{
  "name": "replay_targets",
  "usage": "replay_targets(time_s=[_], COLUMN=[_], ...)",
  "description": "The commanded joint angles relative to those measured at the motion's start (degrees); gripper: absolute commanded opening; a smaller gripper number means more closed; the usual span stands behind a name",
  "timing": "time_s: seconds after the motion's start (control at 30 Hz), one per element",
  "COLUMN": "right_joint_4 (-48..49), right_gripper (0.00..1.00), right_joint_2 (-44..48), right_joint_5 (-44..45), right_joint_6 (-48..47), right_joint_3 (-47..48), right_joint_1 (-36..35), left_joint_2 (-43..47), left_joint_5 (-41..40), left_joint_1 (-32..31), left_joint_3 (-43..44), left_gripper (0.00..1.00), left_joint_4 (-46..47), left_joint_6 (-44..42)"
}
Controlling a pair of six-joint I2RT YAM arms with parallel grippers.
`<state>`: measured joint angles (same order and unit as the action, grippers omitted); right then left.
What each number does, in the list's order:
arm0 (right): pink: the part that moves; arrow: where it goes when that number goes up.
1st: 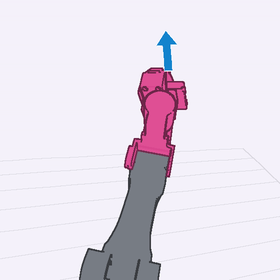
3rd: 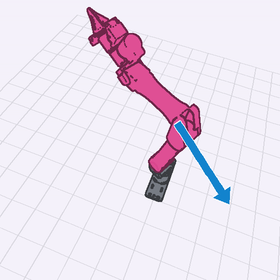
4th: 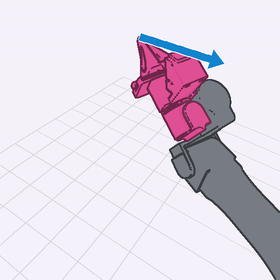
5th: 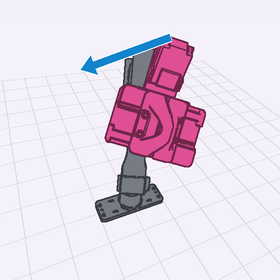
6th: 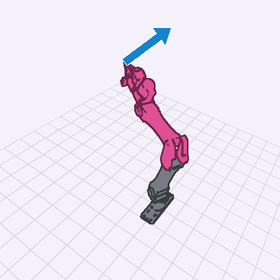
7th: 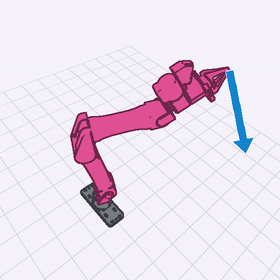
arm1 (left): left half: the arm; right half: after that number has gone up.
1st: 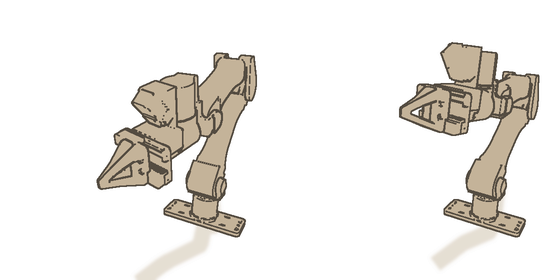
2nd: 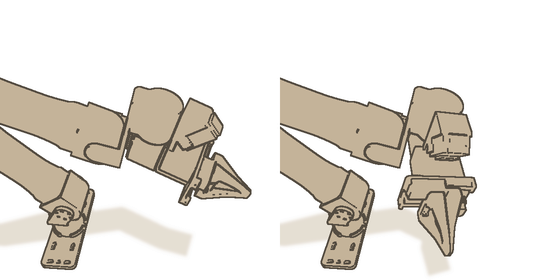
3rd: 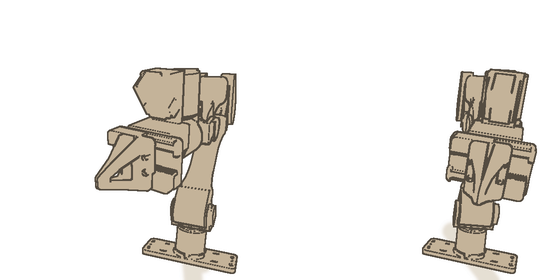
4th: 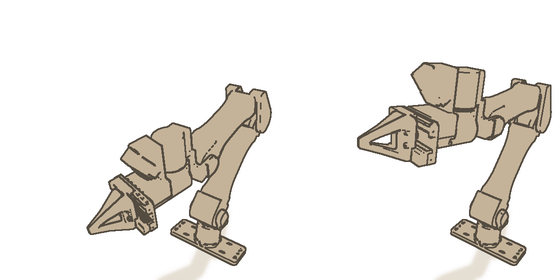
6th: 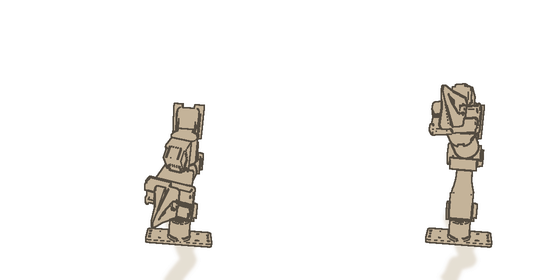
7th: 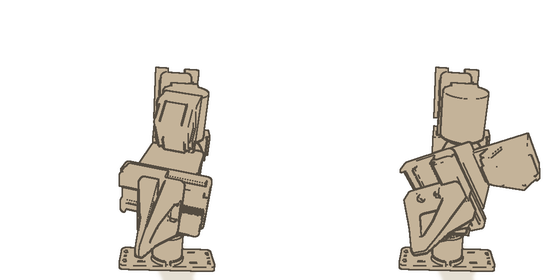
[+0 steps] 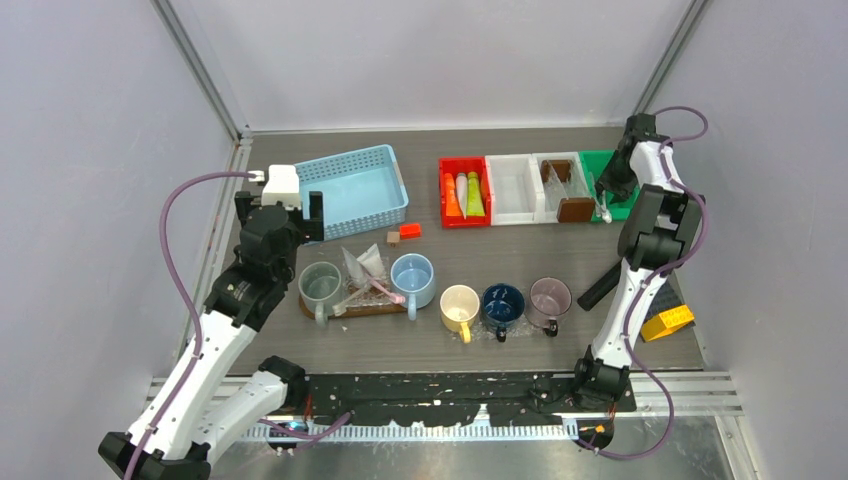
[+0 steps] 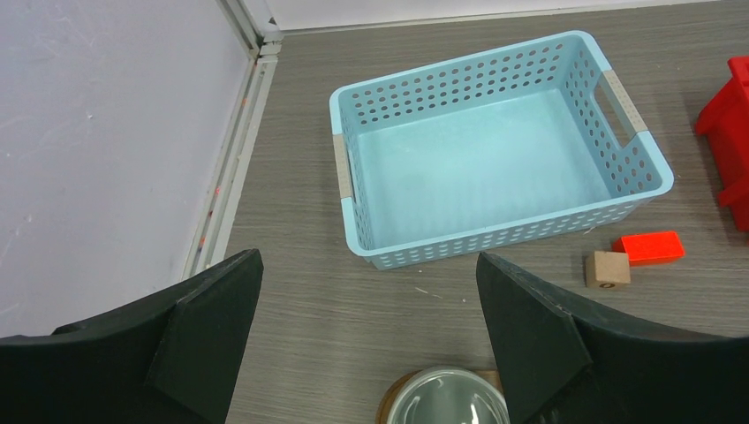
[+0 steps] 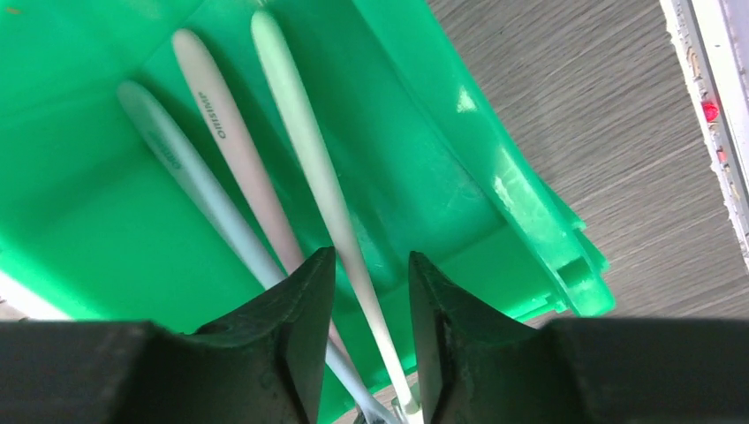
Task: Prepare toiletry sets of a toothbrush and toothpaste on the tray
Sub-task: Pick up the toothbrush from the storage box.
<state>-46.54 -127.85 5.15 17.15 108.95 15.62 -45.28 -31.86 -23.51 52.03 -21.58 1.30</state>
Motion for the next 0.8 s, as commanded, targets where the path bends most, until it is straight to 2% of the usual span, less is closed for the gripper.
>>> replay_targets(time_s=[0.0, 0.17, 0.2, 0.27, 0.4, 0.77], right_joint_4=[-0.24, 0.01, -0.14, -0.56, -0.82, -1.44], right_gripper=[0.4, 0.24, 0.18, 0.14, 0.08, 0.03], right_joint_2=[-0.36, 1.14, 1.17, 1.47, 3.44, 8.89], right_joint_5=[-0.16, -0.24, 0.12, 0.39, 0.65, 4.77], right_joint_6=[-1.61, -2.65, -2.83, -2.99, -3.05, -3.56], right_joint_3=[2.17, 2.24, 2.5, 2.86, 2.81, 1.34], right_joint_1=[0.29, 0.31, 0.35, 0.35, 0.3, 0.35], left_joint_2=[0.01, 0.14, 0.24, 0.29, 0.45, 1.15], left_joint_5=[-0.06, 0.01, -0.06, -0.07, -0.1, 0.12], left_joint_1=[-0.04, -0.05, -0.05, -0.05, -0.05, -0.05], left_joint_3=[-0.09, -0.13, -0.17, -0.17, -0.23, -0.35], left_gripper=[0.94, 0.94, 0.94, 0.94, 0.94, 0.94], left_joint_4=[3.38, 3.39, 3.39, 3.39, 3.48, 3.65], left_joint_6=[0.38, 0.33, 0.32, 0.28, 0.15, 0.19])
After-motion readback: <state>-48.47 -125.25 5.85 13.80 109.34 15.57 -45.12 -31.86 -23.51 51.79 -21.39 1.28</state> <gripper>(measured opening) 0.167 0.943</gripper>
